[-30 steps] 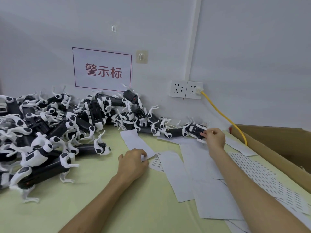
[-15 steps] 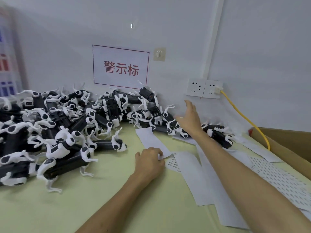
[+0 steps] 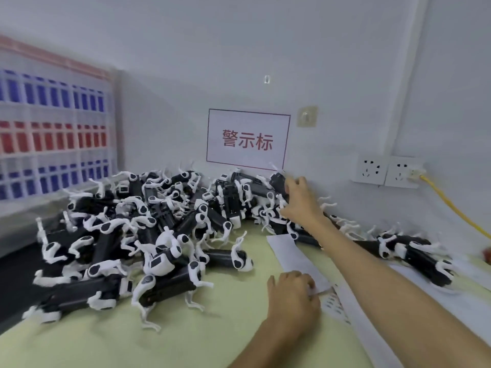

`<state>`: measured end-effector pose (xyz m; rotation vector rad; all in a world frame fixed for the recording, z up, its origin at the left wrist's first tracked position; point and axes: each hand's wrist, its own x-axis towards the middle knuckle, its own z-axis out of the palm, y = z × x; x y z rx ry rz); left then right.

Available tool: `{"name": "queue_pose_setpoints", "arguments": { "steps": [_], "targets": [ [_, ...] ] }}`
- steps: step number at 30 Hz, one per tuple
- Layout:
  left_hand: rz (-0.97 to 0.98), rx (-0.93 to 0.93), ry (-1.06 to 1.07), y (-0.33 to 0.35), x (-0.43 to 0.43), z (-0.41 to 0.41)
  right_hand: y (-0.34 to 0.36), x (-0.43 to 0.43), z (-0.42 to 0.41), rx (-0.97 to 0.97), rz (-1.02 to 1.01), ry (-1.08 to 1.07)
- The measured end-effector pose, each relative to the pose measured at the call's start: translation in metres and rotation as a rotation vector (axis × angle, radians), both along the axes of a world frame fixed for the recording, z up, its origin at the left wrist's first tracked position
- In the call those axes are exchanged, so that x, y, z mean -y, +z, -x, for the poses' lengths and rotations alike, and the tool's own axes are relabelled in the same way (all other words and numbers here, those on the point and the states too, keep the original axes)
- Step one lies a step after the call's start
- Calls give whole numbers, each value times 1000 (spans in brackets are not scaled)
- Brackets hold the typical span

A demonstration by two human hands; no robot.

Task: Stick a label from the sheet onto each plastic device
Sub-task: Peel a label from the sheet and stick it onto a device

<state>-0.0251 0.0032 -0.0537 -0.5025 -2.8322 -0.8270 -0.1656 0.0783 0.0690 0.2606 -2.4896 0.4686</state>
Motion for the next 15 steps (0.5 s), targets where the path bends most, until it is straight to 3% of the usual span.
{"name": "queue_pose_setpoints", "arguments": {
  "steps": [6,10,13,15],
  "targets": [
    [-89,-2,35,4,1,1,-48,-36,-74,103,177,131],
    [-225,-30,71,9,-1,-2,-56,-38,-104,257,429,189],
    [-315,-3,112,11,-2,-5,-48,-35,-116,276,566,215],
    [-333,17,118,11,-5,-7,-41,-34,-126,255,773,237]
  ]
}}
